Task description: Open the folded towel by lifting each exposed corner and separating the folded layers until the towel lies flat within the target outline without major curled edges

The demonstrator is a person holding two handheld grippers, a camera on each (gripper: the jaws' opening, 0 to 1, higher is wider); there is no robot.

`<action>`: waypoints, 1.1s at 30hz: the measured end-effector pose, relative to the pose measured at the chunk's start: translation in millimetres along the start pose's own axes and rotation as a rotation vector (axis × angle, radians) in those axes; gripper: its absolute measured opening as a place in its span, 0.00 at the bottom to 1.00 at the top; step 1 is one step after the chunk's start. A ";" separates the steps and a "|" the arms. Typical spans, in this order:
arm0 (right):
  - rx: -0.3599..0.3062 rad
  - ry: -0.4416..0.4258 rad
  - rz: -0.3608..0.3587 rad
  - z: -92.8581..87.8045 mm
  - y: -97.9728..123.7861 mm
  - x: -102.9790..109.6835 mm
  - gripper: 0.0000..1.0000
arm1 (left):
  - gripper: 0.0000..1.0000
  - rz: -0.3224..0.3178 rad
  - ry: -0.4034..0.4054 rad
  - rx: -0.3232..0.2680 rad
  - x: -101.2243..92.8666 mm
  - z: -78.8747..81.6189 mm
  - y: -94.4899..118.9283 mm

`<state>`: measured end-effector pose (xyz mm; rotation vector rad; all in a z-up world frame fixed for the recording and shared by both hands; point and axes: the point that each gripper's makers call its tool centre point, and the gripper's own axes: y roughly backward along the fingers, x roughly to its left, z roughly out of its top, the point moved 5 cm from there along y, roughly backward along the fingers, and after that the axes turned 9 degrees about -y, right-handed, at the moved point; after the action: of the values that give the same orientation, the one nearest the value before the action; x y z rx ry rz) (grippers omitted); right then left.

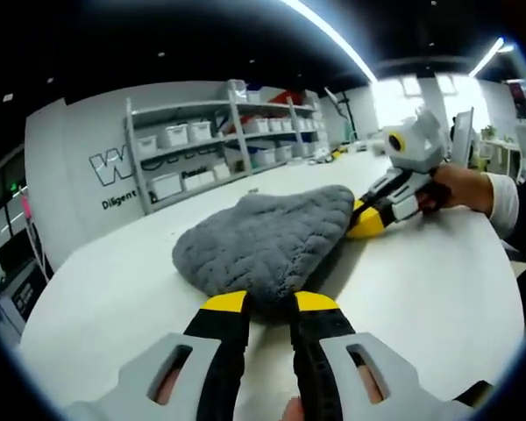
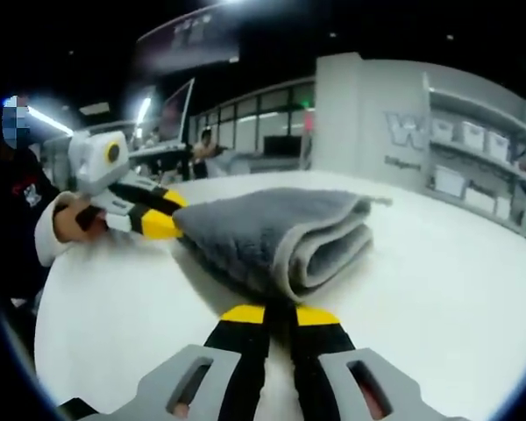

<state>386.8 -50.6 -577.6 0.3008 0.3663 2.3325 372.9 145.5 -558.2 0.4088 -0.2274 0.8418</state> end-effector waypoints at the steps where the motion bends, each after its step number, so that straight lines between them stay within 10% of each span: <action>1: 0.000 -0.003 0.001 -0.1 0.2 0.1 0.04 | 0.16 -0.001 0.004 0.000 0.0 -0.1 0.1; 33: 0.026 -0.033 0.033 -11.2 25.1 20.8 0.04 | 0.12 -0.011 0.045 0.009 -1.8 2.6 11.5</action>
<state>352.6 -54.9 -577.1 0.3599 0.3791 2.3532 362.8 150.0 -553.5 0.3991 -0.1799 0.8403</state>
